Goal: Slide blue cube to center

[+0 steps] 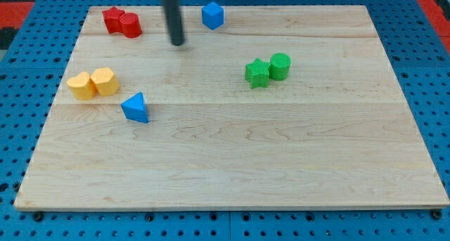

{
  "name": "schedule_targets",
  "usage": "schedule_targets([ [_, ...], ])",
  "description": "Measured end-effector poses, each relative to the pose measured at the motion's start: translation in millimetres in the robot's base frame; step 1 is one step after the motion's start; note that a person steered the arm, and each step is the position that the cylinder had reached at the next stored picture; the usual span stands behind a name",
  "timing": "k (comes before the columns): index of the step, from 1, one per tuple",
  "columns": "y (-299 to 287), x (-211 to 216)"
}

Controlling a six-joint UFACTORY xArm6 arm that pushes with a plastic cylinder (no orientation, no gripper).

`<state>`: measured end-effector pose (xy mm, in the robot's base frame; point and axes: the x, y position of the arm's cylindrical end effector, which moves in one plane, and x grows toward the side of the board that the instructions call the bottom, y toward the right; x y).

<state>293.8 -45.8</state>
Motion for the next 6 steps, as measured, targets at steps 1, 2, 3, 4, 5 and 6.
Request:
schedule_targets([
  [1,110.3,-35.6],
  [2,122.0,-99.4],
  [3,87.2,-100.0],
  [4,0.6,-99.1],
  [5,-13.7,-72.5],
  [6,-14.0,-8.1],
])
